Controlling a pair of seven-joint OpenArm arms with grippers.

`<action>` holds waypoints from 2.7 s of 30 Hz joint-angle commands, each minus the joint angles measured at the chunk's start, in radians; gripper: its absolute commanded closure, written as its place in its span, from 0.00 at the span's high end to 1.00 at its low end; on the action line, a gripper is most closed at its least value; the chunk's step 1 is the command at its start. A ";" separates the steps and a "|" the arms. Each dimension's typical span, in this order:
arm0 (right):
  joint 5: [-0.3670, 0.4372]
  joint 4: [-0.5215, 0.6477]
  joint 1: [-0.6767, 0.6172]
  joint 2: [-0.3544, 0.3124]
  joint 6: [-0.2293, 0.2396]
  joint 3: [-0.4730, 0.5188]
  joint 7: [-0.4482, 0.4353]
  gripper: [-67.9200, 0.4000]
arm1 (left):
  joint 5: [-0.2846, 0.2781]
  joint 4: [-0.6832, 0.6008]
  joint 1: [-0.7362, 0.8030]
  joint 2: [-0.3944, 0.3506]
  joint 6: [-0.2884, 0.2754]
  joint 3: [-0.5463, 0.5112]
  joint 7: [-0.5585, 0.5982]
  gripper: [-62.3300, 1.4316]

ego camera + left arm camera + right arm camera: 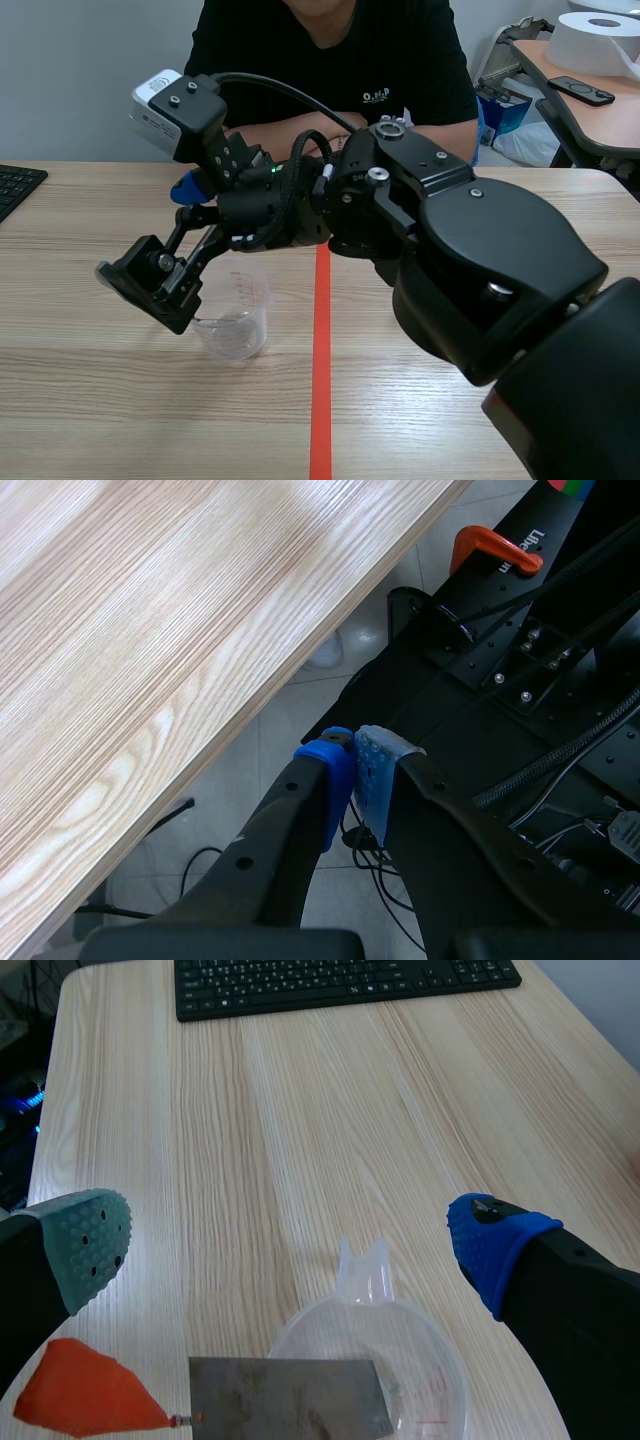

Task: Do the redox reaction experiment.
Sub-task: 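Return to the home posture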

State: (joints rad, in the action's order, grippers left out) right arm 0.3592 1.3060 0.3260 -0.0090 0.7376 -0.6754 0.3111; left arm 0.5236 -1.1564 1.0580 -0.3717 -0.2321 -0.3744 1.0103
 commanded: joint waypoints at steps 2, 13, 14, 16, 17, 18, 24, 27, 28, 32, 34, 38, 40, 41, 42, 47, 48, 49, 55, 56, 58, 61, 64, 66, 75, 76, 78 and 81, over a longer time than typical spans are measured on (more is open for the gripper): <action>0.016 0.014 0.013 -0.021 0.003 0.007 -0.051 1.00 | -0.006 -0.008 0.005 -0.008 0.002 -0.008 0.022 0.07; 0.015 0.286 -0.114 -0.246 -0.228 0.032 -0.196 1.00 | -0.027 -0.037 0.005 -0.011 0.002 -0.008 0.116 0.07; 0.015 0.315 -0.134 -0.271 -0.243 0.044 -0.205 1.00 | -0.045 -0.046 0.005 -0.011 0.002 -0.008 0.127 0.07; 0.031 0.364 -0.173 -0.320 -0.270 0.071 -0.207 1.00 | -0.080 -0.072 0.006 -0.012 0.002 -0.008 0.146 0.18; 0.039 0.385 -0.194 -0.344 -0.280 0.084 -0.209 1.00 | -0.097 -0.089 0.006 -0.014 0.001 -0.008 0.154 0.27; 0.043 0.404 -0.215 -0.370 -0.287 0.099 -0.217 1.00 | -0.113 -0.109 0.006 -0.014 0.001 -0.008 0.158 0.37; 0.149 0.526 -0.361 -0.527 -0.360 0.220 -0.254 1.00 | -0.158 -0.231 0.033 -0.014 0.002 -0.008 0.177 0.64; 0.203 0.593 -0.453 -0.609 -0.361 0.282 -0.254 1.00 | -0.195 -0.313 0.071 -0.014 0.002 -0.008 0.207 0.76; 0.219 0.616 -0.486 -0.635 -0.361 0.305 -0.254 1.00 | -0.208 -0.343 0.084 -0.014 0.002 -0.008 0.212 0.81; 0.264 0.704 -0.632 -0.717 -0.373 0.413 -0.255 1.00 | -0.246 -0.451 0.116 -0.014 0.002 -0.008 0.199 1.00; 0.283 0.743 -0.710 -0.741 -0.372 0.478 -0.255 1.00 | -0.253 -0.492 0.117 -0.014 0.002 -0.008 0.173 1.00; 0.301 0.805 -0.839 -0.748 -0.372 0.607 -0.254 1.00 | -0.329 -0.571 0.119 -0.035 0.002 -0.004 0.030 1.00; 0.307 0.832 -0.890 -0.748 -0.372 0.665 -0.254 1.00 | -0.407 -0.603 0.122 -0.069 0.002 0.004 -0.039 1.00; 0.313 0.843 -0.913 -0.748 -0.372 0.690 -0.255 1.00 | -0.445 -0.616 0.122 -0.090 0.001 0.008 -0.066 1.00; 0.320 0.853 -0.933 -0.748 -0.372 0.714 -0.254 1.00 | -0.481 -0.627 0.122 -0.110 0.001 0.012 -0.088 1.00; 0.338 0.866 -0.993 -0.747 -0.372 0.776 -0.254 1.00 | -0.626 -0.652 0.123 -0.192 0.002 0.015 -0.130 1.00; 0.338 0.866 -1.000 -0.747 -0.372 0.778 -0.254 1.00 | -0.645 -0.652 0.123 -0.206 0.002 0.015 -0.137 1.00; 0.338 0.866 -1.005 -0.747 -0.372 0.778 -0.254 1.00 | -0.655 -0.653 0.123 -0.220 0.002 0.015 -0.142 1.00; 0.338 0.866 -1.007 -0.747 -0.372 0.779 -0.250 1.00 | -0.695 -0.659 0.128 -0.261 0.002 0.015 -0.148 1.00; 0.338 0.866 -1.007 -0.747 -0.372 0.779 -0.251 1.00 | -0.700 -0.659 0.128 -0.261 0.003 0.015 -0.148 1.00; 0.338 0.866 -1.007 -0.747 -0.372 0.779 -0.251 1.00 | -0.709 -0.659 0.128 -0.257 0.003 0.015 -0.148 1.00; 0.337 0.865 -1.007 -0.747 -0.372 0.779 -0.251 1.00 | -0.722 -0.659 0.128 -0.240 0.003 0.015 -0.148 1.00; 0.337 0.865 -1.007 -0.747 -0.372 0.779 -0.251 1.00 | -0.721 -0.660 0.133 -0.224 0.002 0.015 -0.166 1.00; 0.337 0.865 -1.007 -0.747 -0.372 0.779 -0.250 1.00 | -0.721 -0.661 0.148 -0.217 0.003 0.015 -0.164 1.00; 0.294 0.865 -1.007 -0.747 -0.372 0.779 -0.245 1.00 | -0.643 -0.685 0.169 -0.146 0.021 0.014 -0.140 1.00; 0.294 0.865 -1.007 -0.747 -0.372 0.779 -0.245 1.00 | -0.630 -0.685 0.166 -0.138 0.021 0.014 -0.140 1.00; 0.295 0.865 -1.007 -0.747 -0.372 0.779 -0.243 1.00 | -0.626 -0.685 0.160 -0.122 0.021 0.014 -0.143 1.00; 0.295 0.865 -1.007 -0.747 -0.372 0.779 -0.242 1.00 | -0.623 -0.685 0.158 -0.119 0.021 0.014 -0.143 1.00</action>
State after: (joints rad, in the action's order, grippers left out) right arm 0.6441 2.1666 -0.6930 -0.7559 0.3698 0.1070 0.0792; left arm -0.0860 -1.8194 1.2160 -0.4881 -0.2123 -0.3622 0.8486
